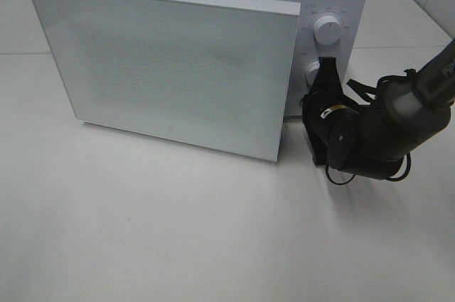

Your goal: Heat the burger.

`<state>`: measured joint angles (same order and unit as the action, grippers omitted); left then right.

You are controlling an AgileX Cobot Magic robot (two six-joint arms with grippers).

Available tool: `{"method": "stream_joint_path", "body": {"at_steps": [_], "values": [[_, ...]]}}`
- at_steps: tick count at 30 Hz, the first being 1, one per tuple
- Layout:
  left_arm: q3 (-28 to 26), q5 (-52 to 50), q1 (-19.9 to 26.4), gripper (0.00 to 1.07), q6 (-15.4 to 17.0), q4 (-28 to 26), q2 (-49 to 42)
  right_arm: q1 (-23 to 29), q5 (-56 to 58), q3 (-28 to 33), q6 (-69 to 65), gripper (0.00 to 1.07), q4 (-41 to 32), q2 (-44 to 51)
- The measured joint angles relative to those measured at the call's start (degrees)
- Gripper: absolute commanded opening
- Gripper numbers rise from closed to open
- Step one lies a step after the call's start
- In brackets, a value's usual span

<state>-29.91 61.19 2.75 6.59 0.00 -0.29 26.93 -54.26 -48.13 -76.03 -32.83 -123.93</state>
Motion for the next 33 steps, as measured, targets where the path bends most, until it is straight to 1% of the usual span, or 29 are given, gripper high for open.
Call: {"method": "stream_joint_path", "body": {"at_steps": [12, 20, 24, 30, 32, 33], "values": [[0.0, 0.0, 0.0, 1.00, 0.0, 0.0, 0.0, 0.0, 0.5, 0.0, 0.3, 0.00, -0.2, 0.0], [0.0, 0.0, 0.0, 1.00, 0.0, 0.0, 0.0, -0.3, 4.0, 0.3, 1.3, 0.00, 0.3, 1.9], [0.0, 0.0, 0.0, 1.00, 0.0, 0.0, 0.0, -1.0, 8.0, 1.5, 3.0, 0.00, 1.9, 4.4], [0.0, 0.0, 0.0, 1.00, 0.0, 0.0, 0.0, -1.1, 10.7, 3.6, 5.7, 0.00, 2.4, 7.7], [0.0, 0.0, 0.0, 1.00, 0.0, 0.0, 0.0, -1.3, 14.1, 4.6, 7.7, 0.00, 2.5, 10.1], [0.0, 0.0, 0.0, 1.00, 0.0, 0.0, 0.0, -1.3, 14.1, 4.6, 7.7, 0.00, 2.5, 10.1]]}}
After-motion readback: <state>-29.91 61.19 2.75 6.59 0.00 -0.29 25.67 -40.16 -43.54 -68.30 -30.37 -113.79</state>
